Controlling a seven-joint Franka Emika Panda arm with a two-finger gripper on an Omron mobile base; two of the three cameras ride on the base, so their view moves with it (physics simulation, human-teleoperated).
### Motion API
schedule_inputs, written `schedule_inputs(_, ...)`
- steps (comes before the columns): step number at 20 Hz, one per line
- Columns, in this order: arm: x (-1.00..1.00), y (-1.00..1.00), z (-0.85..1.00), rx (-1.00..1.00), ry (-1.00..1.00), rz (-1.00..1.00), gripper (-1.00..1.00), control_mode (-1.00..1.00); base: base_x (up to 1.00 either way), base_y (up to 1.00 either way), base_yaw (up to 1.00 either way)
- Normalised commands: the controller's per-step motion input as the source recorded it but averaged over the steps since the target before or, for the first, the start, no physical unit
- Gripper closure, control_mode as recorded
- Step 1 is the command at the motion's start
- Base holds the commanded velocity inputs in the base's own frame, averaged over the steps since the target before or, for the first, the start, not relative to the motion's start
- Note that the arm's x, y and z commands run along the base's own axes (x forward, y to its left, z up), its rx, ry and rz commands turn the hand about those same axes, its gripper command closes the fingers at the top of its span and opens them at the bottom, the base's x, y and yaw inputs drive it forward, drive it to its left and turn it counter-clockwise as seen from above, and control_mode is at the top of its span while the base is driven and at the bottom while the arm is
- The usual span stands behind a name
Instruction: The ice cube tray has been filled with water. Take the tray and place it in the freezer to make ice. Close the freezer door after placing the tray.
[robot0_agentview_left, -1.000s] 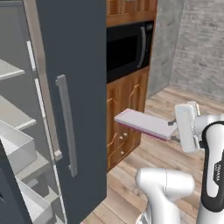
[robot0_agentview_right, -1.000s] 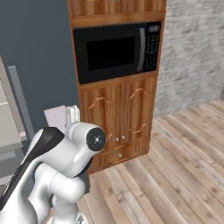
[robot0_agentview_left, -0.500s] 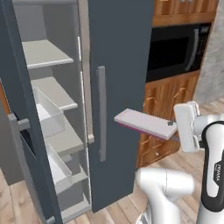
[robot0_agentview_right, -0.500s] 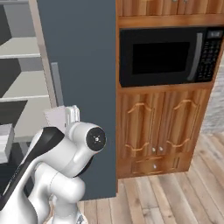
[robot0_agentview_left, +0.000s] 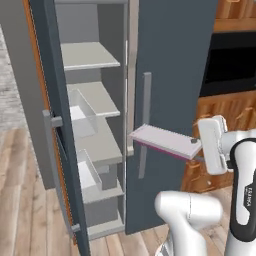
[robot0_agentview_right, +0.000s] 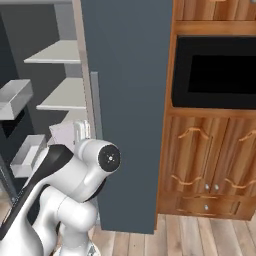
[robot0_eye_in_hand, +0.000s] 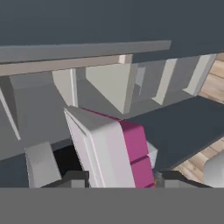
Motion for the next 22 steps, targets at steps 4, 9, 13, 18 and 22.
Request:
schedule_inputs(4, 0.0, 0.0, 0.0, 0.0, 0.0, 0.0, 1.0, 1.0, 0.12, 0.0, 0.32)
schedule_inputs(9, 0.0, 0.0, 0.0, 0.0, 0.0, 0.0, 1.0, 1.0, 0.13, 0.0, 0.23)
schedule_inputs(13, 0.0, 0.0, 0.0, 0.0, 0.0, 0.0, 1.0, 1.0, 0.29, 0.0, 0.02)
schedule_inputs(18, 0.0, 0.0, 0.0, 0.0, 0.0, 0.0, 1.0, 1.0, 0.42, 0.11, 0.0)
schedule_inputs(22, 0.0, 0.0, 0.0, 0.0, 0.0, 0.0, 1.0, 1.0, 0.41, 0.32, 0.0)
